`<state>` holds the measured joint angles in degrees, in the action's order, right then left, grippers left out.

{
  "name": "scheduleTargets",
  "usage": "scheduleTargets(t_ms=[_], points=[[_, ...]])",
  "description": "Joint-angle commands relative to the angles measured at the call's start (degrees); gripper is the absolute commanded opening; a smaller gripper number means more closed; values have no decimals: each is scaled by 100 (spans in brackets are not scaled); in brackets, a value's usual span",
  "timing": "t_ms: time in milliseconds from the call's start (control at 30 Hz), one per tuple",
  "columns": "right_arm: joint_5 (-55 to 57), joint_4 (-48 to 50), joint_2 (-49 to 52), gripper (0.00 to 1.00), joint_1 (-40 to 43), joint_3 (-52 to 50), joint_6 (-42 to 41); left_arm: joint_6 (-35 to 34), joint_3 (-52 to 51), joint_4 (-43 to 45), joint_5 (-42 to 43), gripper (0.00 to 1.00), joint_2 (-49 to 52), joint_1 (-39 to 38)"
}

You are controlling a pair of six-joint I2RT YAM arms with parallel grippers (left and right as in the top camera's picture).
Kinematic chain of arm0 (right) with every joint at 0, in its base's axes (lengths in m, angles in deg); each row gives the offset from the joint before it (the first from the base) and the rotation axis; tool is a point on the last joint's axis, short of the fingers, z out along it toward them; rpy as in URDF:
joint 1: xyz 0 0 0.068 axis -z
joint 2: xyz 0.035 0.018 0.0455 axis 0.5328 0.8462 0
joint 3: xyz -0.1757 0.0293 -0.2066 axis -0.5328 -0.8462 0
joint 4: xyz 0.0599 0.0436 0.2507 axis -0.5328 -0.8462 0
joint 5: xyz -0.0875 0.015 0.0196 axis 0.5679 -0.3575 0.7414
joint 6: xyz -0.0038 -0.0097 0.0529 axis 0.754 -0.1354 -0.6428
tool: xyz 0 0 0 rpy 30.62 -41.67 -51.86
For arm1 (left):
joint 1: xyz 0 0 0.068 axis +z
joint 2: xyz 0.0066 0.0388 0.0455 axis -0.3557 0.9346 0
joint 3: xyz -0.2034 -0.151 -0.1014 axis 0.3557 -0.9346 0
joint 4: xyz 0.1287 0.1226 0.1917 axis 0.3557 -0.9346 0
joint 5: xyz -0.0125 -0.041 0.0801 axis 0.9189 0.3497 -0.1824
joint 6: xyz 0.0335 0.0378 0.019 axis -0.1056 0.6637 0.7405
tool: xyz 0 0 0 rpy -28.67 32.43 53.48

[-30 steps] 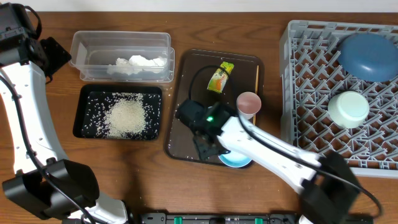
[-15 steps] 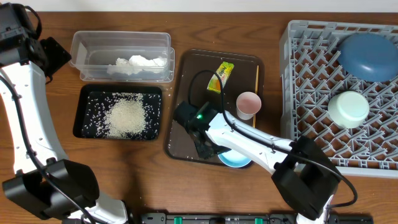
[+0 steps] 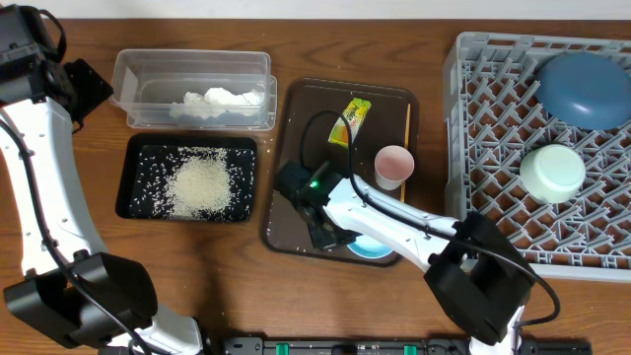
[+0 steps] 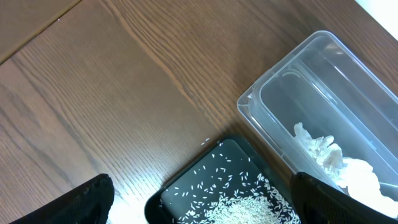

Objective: Sort waste into correct bins and load items into the dishwasher rack
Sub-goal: 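Grasp the light-blue bowl rim with the right gripper, then lift the light-blue bowl and carry it into the rack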

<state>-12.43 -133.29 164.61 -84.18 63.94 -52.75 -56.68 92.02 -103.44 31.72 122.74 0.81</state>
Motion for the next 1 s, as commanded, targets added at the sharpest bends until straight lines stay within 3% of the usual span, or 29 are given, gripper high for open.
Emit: scheduleTargets(t_ms=[0,200,367,500,667,800,967], points=[[-2,-179,-105,1,39,621,-9,-13,17,-11,-68,93,-17,20],[39,-994,-407,1,382,2017,527,-13,17,-11,-70,93,-17,20],[1257,-1545,-988,1,1064,2785,568,-13,17,-11,-68,93,-17,20],[1572,-1537,-1676,1,2000,2791,734,-13,17,-11,-68,92,-17,20],[1602,-1604,-2332,1,3735,2780,852,-13,17,-11,-68,93,-17,20],[933,-1427,-2524,1,5219,2778,1224,-13,17,-11,-68,92,-17,20],[-925,-713,-2522,1,6747,2509,2308,-13,17,-11,-68,92,-17,20]])
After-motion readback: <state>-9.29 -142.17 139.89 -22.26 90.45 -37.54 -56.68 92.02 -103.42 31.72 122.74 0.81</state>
